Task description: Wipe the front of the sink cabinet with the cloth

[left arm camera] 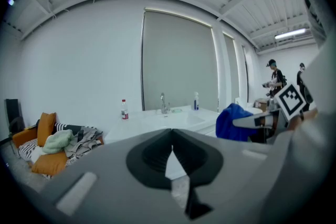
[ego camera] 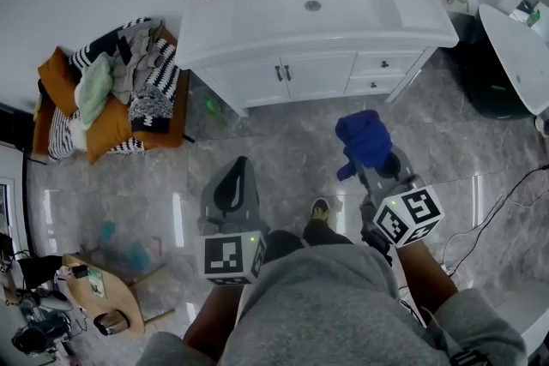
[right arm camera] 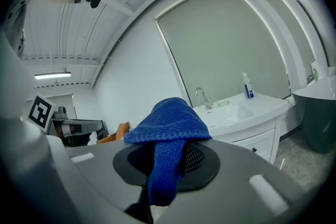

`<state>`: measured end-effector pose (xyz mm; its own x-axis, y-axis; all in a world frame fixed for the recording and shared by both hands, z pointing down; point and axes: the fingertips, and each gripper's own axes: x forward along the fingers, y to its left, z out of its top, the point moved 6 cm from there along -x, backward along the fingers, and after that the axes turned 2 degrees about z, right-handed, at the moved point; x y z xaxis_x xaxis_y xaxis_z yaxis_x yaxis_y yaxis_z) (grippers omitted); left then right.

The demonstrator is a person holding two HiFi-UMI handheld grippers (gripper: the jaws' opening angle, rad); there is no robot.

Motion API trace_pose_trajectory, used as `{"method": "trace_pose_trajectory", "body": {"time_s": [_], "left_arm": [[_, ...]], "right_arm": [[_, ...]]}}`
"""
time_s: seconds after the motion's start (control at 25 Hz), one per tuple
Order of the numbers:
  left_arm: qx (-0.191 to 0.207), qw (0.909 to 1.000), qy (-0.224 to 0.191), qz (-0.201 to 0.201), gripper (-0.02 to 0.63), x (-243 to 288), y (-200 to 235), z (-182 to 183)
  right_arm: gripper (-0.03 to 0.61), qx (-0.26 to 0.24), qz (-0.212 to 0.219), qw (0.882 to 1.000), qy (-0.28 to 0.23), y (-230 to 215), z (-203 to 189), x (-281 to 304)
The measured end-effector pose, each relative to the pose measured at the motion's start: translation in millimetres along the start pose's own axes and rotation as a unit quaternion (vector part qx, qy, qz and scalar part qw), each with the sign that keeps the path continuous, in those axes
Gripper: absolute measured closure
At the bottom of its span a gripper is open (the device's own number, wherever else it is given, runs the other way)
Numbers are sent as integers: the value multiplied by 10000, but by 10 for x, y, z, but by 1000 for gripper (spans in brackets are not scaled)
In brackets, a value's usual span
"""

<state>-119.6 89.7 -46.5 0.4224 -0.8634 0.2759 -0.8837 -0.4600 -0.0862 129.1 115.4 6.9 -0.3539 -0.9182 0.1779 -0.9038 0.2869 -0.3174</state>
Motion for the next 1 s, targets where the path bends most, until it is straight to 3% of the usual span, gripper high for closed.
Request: {"method": "trace_pose_trajectory", "body": {"time_s": [0.56,1.0], "left_arm": [[23,10000,17,81,604,132,-48,88],[79,9999,89,-35,604,94,-62,91]], "right_arm": [[505,45,65,10000,2,-151,73,113],[506,528,-58,9983,-238,-160,20,61]]}}
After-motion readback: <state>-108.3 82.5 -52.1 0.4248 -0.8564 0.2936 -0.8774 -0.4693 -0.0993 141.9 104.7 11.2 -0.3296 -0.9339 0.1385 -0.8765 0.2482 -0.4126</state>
